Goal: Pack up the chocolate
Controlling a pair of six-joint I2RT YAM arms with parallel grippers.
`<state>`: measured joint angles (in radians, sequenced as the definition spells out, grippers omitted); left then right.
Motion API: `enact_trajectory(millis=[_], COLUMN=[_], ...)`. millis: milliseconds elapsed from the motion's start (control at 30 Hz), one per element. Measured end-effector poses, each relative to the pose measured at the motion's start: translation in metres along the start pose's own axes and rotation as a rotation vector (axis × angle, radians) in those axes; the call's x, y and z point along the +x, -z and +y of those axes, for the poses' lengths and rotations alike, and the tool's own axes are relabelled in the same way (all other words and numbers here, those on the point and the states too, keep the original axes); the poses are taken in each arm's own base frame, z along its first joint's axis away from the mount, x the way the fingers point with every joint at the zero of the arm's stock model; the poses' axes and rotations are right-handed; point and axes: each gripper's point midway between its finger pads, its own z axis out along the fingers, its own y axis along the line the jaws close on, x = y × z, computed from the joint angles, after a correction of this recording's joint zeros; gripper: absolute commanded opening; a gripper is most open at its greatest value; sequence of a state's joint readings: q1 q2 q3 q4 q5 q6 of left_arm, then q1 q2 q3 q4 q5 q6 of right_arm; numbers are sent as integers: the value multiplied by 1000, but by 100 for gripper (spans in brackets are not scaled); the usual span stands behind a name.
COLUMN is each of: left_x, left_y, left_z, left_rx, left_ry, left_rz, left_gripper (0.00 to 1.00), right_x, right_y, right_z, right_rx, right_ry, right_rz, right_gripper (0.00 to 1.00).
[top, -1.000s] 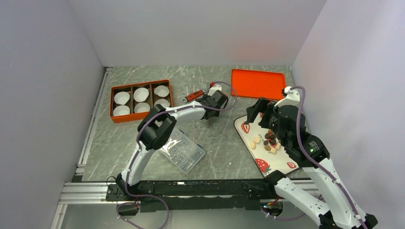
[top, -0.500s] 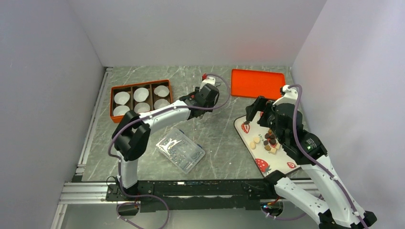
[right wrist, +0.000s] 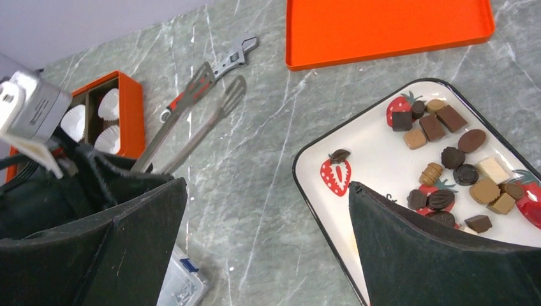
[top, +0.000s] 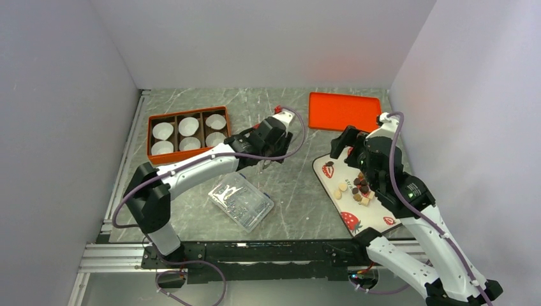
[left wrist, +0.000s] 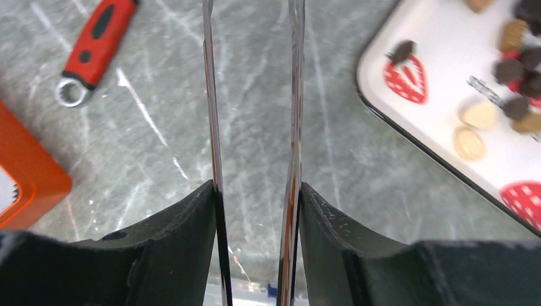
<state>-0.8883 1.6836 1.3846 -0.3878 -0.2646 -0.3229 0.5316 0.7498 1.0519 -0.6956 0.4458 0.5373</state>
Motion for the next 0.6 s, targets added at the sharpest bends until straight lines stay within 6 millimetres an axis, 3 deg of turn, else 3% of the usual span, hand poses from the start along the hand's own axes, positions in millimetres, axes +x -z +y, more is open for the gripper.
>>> enact_trajectory(millis=[267,600], left_x=[6,42], left_y=[28,44], left_z=[-55,-118], left_rx=[228,413], left_ry=[-111,-236], left_rz=[11,79], left_gripper=[51,50], right_x=[-17,-39], right_y=[13,25], right_z=[-6,-11], right_rx=[17,33], right_ry=[-58,-85], right_rz=[-70,-134], right_gripper=[100,100])
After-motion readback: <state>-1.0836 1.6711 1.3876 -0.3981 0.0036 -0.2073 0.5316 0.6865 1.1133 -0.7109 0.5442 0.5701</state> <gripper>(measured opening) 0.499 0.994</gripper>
